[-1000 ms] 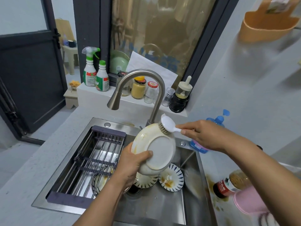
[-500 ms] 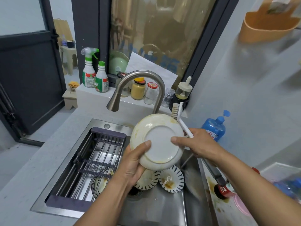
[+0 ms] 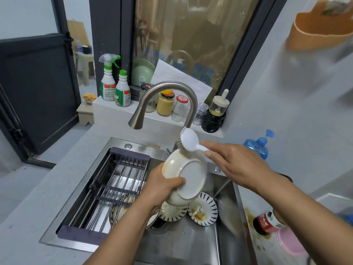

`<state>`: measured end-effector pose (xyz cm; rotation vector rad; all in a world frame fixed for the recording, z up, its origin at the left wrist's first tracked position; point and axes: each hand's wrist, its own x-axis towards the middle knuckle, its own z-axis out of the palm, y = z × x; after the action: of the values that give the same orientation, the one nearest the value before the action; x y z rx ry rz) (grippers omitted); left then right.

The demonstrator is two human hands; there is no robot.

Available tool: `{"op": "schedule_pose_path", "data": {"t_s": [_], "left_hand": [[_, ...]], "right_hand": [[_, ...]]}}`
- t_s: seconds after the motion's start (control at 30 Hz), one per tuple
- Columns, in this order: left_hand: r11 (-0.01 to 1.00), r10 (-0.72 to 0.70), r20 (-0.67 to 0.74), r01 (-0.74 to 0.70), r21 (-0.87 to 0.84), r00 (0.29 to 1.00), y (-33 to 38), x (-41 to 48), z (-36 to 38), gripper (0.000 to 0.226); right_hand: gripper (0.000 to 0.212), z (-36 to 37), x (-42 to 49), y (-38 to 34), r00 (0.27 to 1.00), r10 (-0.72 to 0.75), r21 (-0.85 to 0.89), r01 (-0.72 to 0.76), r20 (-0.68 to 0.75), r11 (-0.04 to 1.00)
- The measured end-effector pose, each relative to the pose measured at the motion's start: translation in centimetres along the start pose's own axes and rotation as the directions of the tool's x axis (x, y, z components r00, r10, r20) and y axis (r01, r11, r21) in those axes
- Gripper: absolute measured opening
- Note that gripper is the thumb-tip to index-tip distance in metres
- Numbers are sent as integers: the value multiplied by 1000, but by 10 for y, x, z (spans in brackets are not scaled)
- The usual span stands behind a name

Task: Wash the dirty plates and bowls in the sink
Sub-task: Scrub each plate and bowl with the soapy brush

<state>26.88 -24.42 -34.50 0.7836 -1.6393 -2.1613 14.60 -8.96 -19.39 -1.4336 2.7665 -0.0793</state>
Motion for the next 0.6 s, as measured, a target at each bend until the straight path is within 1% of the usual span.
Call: {"op": "schedule_pose_path", "data": {"t_s": [0.07, 0.13, 0.2, 0.23, 0.3, 0.37, 0.4, 0.43, 0.5, 0.57, 0.6], "left_hand": [[998, -43, -38, 41, -39, 998, -1, 0, 2, 49], [998, -44, -53, 41, -57, 998, 0, 0, 5, 54], [996, -33, -73, 27, -82, 997, 0, -1, 8, 61], [994, -27, -81, 19, -105, 996, 0, -3, 9, 63], [991, -24, -87, 12, -136, 996, -1, -6, 8, 61], [993, 2, -93, -12, -117, 996, -3, -7, 6, 53], [996, 25, -96, -33, -85, 995, -3, -6, 6, 49], [998, 50, -90, -53, -35, 995, -3, -5, 6, 46], [994, 74, -57, -70, 84, 996, -3, -3, 11, 45], [985, 70, -43, -62, 163, 997, -5, -4, 14, 39], [979, 67, -43, -57, 196, 997, -5, -6, 15, 35]], "right_hand": [[49, -1, -8, -7, 998, -56, -137, 58, 18, 989], [50, 8, -13, -16, 991, -120, -289, 132, 60, 948], [49, 18, -13, -16, 991, -124, -344, 135, 52, 929], [47, 19, -10, -11, 995, -96, -337, 101, 32, 936], [43, 14, -7, 6, 1000, 16, -237, -12, 14, 971], [40, 7, -10, 17, 992, 114, -127, -107, 52, 986], [39, 5, -12, 17, 991, 117, -112, -109, 70, 988], [40, 4, -14, 12, 994, 80, -119, -70, 80, 990], [44, 6, -16, -7, 993, -44, -200, 64, 107, 978], [45, 12, -16, -30, 981, -148, -320, 180, 123, 930], [44, 13, -15, -37, 977, -176, -370, 207, 116, 906]]}}
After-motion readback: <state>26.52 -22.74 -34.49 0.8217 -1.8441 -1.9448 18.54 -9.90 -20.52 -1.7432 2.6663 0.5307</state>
